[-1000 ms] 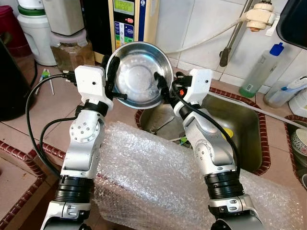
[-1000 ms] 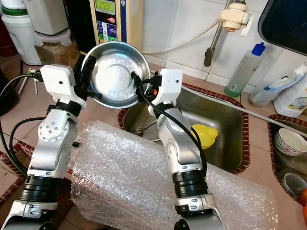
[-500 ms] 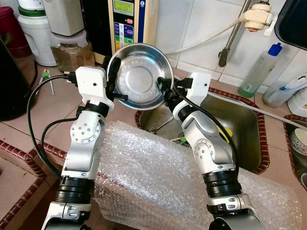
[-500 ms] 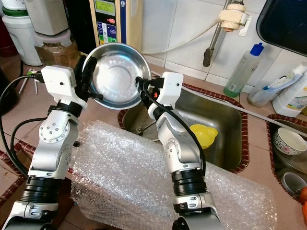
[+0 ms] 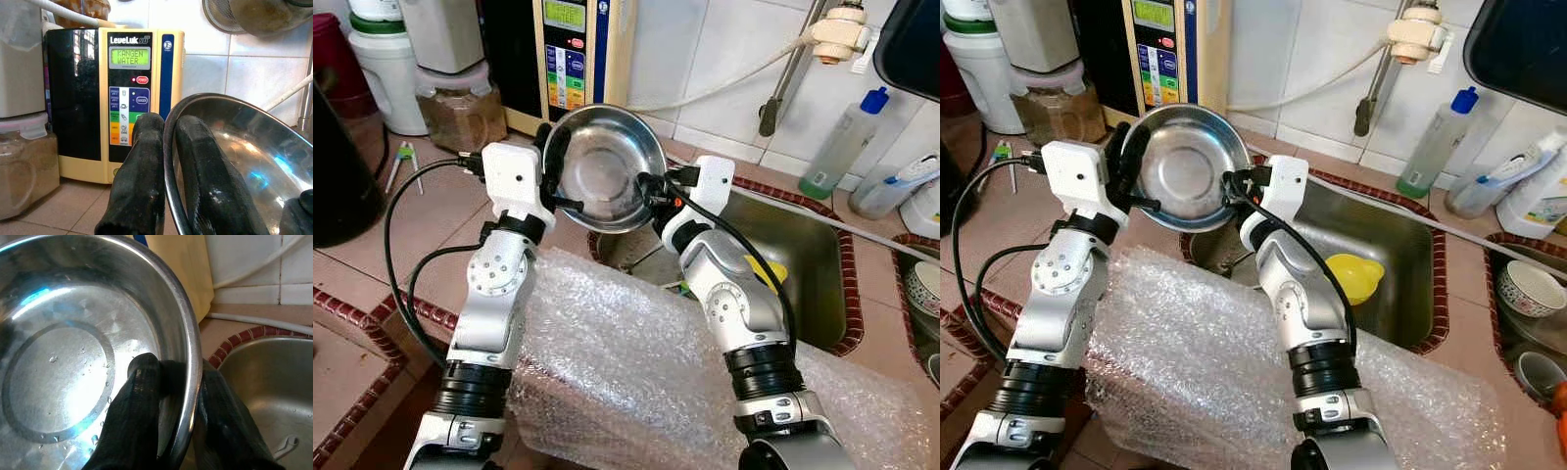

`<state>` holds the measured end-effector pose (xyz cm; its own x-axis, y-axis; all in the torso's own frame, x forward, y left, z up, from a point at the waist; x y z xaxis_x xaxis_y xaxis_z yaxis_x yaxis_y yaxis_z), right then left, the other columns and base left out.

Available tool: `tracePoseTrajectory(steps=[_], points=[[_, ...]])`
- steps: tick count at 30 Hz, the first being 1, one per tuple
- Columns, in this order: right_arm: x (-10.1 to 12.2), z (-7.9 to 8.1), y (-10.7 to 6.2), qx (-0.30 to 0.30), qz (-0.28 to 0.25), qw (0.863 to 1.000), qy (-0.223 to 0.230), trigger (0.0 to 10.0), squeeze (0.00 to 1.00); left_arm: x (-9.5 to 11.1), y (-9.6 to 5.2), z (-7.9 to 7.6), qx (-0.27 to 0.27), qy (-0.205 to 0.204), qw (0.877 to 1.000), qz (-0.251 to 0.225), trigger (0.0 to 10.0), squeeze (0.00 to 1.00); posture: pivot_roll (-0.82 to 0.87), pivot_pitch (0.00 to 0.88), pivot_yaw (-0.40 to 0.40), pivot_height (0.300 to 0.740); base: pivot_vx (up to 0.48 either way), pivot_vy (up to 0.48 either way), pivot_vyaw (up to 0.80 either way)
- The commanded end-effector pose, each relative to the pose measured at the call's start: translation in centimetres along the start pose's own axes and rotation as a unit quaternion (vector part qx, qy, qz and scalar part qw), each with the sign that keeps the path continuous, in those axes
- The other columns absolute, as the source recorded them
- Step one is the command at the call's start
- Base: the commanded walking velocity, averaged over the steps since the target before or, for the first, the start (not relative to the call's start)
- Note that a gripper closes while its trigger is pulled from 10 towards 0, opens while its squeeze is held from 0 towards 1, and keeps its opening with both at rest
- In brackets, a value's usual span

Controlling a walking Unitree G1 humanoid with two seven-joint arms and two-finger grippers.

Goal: Kitchen organization

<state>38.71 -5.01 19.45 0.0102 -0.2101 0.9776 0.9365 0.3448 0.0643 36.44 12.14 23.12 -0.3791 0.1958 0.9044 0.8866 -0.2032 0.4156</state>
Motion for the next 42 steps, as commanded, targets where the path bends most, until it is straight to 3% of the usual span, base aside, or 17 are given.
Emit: tracePoseTrajectory(steps=[1,3,4,5,6,7,8,9,12,19,21,25,27,33,37,41,42], points=[[-1.7,-3.4,-0.5,-0.076,0.045,0.996,-0.003,0.0,0.0,1.5,0.3,-0.1,-0.021,0.007,0.999,-0.024,0.0,0.0,0.12,0.066,-0.087,0.74,0.0,0.0,0.0],[-2.0,-3.7,-0.6,-0.085,0.053,0.995,0.002,0.0,0.0,1.3,0.2,-0.8,-0.05,0.009,0.999,-0.016,0.0,0.0,0.12,0.066,-0.087,0.74,0.0,0.0,0.0],[-2.2,-3.9,-0.6,-0.091,0.059,0.994,0.001,0.0,0.0,1.2,0.2,-0.9,-0.056,0.016,0.998,-0.014,2.9,0.0,0.12,0.066,-0.087,0.74,0.0,0.0,0.0],[-2.3,-4.0,-0.7,-0.094,0.062,0.994,-0.001,0.0,0.0,1.2,0.1,-1.0,-0.057,0.021,0.998,-0.014,2.9,0.0,0.12,0.066,-0.087,0.74,0.0,0.0,0.0],[-2.6,-4.3,-0.7,-0.103,0.069,0.992,0.003,0.0,0.0,0.9,0.0,-1.0,-0.056,0.011,0.998,-0.008,5.0,0.0,0.12,0.066,-0.086,0.74,0.0,0.0,0.0],[-2.7,-4.5,-0.7,-0.108,0.071,0.992,0.007,0.0,0.0,0.6,0.0,-1.0,-0.056,0.001,0.998,0.0,10.0,0.0,0.12,0.066,-0.085,0.74,0.0,0.0,0.0],[-2.8,-4.6,-0.7,-0.113,0.073,0.991,0.01,0.0,0.0,0.4,-0.1,-1.0,-0.055,-0.005,0.998,0.006,10.0,0.0,0.12,0.066,-0.085,0.74,0.0,0.0,0.0],[-2.8,-4.8,-0.8,-0.119,0.074,0.99,0.013,0.0,0.0,0.0,-0.2,-1.0,-0.054,-0.011,0.998,0.016,10.0,1.0,0.12,0.066,-0.085,0.74,0.0,0.0,0.0],[-2.9,-5.3,-0.9,-0.133,0.075,0.988,0.023,0.0,0.0,-0.8,-0.4,-1.0,-0.057,-0.024,0.997,0.038,10.0,1.0,0.12,0.066,-0.084,0.74,0.0,0.0,0.0],[-3.1,-8.4,-1.8,-0.215,0.074,0.973,0.04,0.0,0.0,-2.3,-1.0,-2.3,-0.087,-0.036,0.992,0.084,10.0,1.0,0.12,0.067,-0.084,0.74,0.0,0.0,0.0],[-3.6,-10.5,-2.7,-0.272,0.088,0.958,0.031,0.0,0.0,-3.3,-1.7,-3.5,-0.122,-0.062,0.983,0.12,10.0,1.0,0.12,0.065,-0.08,0.74,0.0,0.0,0.0],[-3.8,-12.4,-3.7,-0.321,0.095,0.942,0.03,0.0,0.0,-4.6,-2.9,-4.9,-0.173,-0.063,0.968,0.168,10.0,1.0,0.12,0.064,-0.078,0.74,0.0,0.0,0.0],[-3.9,-12.6,-3.8,-0.325,0.096,0.94,0.032,0.0,0.0,-4.7,-3.0,-5.0,-0.177,-0.064,0.967,0.173,10.0,1.0,0.12,0.064,-0.078,0.74,0.0,0.0,0.0],[-5.2,-14.0,-4.9,-0.374,0.126,0.918,0.035,0.0,0.0,-6.5,-4.6,-5.6,-0.215,-0.07,0.943,0.245,10.0,1.0,0.12,0.059,-0.076,0.74,0.0,0.0,0.0],[-5.7,-14.4,-5.3,-0.391,0.148,0.909,0.01,0.0,0.0,-7.3,-5.3,-5.4,-0.23,-0.053,0.929,0.284,10.0,1.0,0.12,0.058,-0.077,0.74,0.0,0.0,0.0],[-6.0,-14.4,-5.3,-0.39,0.151,0.908,0.009,0.0,0.0,-7.5,-5.4,-5.1,-0.221,-0.043,0.93,0.29,10.0,1.0,0.12,0.058,-0.077,0.74,0.0,0.0,0.0],[-5.9,-14.2,-5.1,-0.379,0.146,0.914,0.016,0.5,1.0,-7.5,-5.4,-5.1,-0.22,-0.044,0.93,0.29,10.0,1.0,0.12,0.059,-0.078,0.74,0.0,0.0,0.0]])
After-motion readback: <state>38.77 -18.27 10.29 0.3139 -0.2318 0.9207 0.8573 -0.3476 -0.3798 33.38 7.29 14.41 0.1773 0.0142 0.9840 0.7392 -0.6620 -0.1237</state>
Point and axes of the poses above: a point about 5 cm out from each wrist's last joint towards the gripper, its own y axis pointing out of the wrist towards the gripper, its own x axis along the axis of the wrist's last joint, z = x × y, the point moved 3 cm from there along y, pointing out of the wrist towards the gripper, and after that the axes turned 11 degrees about -y, right-handed, at the moved point
